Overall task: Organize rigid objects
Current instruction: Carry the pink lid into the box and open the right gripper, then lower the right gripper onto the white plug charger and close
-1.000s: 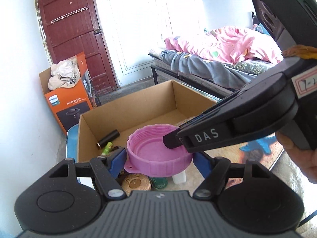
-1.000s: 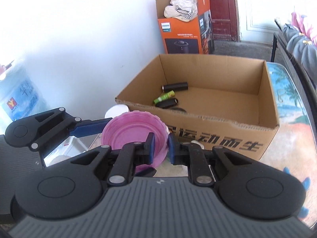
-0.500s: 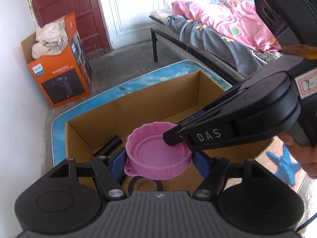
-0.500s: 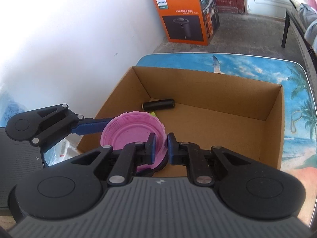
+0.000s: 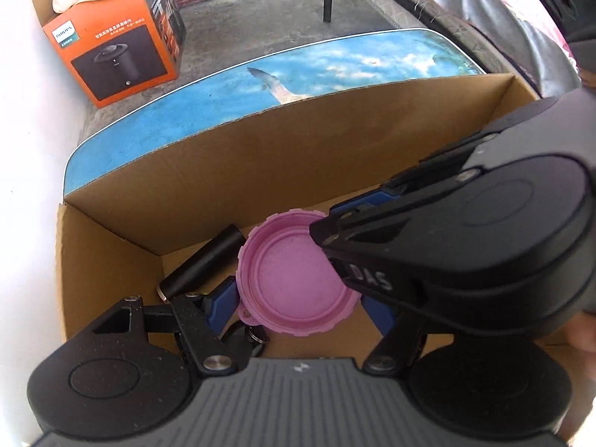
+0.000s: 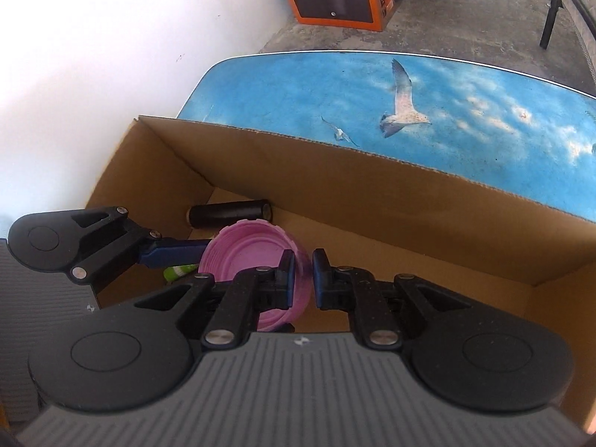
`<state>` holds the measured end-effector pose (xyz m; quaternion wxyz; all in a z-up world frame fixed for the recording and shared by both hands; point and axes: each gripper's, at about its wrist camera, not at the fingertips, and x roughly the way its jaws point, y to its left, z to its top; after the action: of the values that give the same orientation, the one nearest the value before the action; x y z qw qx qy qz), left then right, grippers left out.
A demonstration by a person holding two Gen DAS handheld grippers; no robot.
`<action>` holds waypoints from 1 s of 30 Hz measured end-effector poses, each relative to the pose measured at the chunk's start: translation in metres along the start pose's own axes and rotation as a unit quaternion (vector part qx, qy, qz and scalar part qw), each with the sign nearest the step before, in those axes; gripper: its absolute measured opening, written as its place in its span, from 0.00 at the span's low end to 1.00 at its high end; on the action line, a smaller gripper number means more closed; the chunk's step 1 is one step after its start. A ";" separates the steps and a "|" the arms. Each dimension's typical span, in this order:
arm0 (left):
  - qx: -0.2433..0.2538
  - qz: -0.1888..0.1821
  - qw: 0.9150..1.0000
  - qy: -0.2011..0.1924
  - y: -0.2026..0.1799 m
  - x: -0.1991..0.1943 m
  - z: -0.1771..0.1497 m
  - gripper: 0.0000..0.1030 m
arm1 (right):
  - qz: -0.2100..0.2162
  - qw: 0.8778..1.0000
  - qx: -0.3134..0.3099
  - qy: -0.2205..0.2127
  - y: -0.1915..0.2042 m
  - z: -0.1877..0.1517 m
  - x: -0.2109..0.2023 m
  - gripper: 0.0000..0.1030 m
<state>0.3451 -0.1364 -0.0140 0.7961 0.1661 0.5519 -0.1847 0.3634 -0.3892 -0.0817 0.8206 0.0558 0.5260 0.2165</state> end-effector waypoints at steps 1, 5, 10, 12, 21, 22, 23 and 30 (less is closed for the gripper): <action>-0.002 0.001 1.000 0.002 0.001 0.001 0.001 0.70 | -0.002 1.000 0.000 -0.003 0.000 0.002 0.004 0.09; -0.008 0.000 1.000 0.002 0.003 0.000 0.004 0.67 | -0.018 1.000 -0.011 -0.014 0.000 0.006 0.013 0.12; -0.021 -0.001 1.000 -0.013 0.006 -0.013 0.000 0.68 | -0.009 0.999 0.001 -0.033 -0.002 0.006 0.001 0.20; -0.026 -0.005 0.999 -0.025 0.006 -0.024 -0.003 0.68 | -0.002 0.999 0.004 -0.049 0.000 0.004 -0.014 0.21; -0.034 -0.038 0.986 -0.159 0.003 -0.126 -0.047 0.79 | 0.034 0.984 0.004 -0.176 0.023 -0.054 -0.147 0.25; -0.032 -0.045 0.983 -0.175 0.002 -0.139 -0.053 0.79 | 0.036 0.980 0.002 -0.195 0.027 -0.067 -0.164 0.25; -0.027 -0.051 0.980 -0.189 0.001 -0.152 -0.060 0.80 | 0.037 0.977 0.000 -0.208 0.029 -0.078 -0.177 0.26; -0.010 -0.074 0.961 -0.267 -0.018 -0.204 -0.129 0.95 | 0.044 0.958 0.014 -0.282 0.037 -0.188 -0.241 0.32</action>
<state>0.1655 -0.0691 0.1329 0.9002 0.0619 0.3322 -0.2748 0.1010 -0.4809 0.0496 0.9245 0.1487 0.2732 0.2202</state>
